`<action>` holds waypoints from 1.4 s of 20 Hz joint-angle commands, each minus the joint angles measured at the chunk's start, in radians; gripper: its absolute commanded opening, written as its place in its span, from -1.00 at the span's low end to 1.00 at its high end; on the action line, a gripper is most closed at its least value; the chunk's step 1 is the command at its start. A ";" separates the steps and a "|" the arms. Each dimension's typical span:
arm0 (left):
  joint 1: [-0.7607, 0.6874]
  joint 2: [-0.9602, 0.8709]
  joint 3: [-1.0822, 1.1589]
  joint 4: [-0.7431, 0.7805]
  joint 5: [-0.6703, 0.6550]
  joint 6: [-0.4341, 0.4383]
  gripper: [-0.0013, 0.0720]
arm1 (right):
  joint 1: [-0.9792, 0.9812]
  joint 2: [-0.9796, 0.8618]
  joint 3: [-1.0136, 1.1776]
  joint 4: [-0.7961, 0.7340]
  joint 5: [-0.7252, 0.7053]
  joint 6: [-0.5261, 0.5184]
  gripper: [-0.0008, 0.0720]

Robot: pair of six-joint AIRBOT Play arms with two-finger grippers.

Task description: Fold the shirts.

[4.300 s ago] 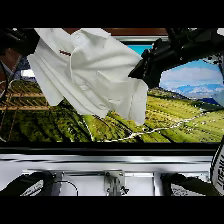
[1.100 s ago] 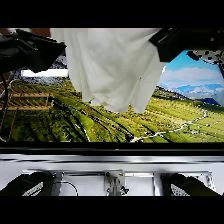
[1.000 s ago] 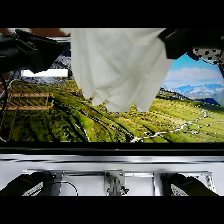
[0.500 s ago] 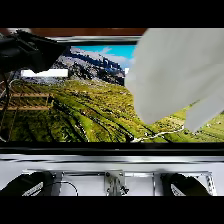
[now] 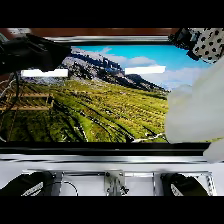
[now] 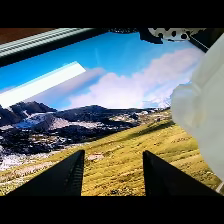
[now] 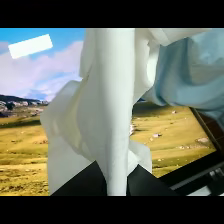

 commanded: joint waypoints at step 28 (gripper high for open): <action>0.001 -0.027 0.000 0.000 0.355 0.026 0.30 | -0.081 -0.259 0.000 -0.584 -0.239 0.127 -0.76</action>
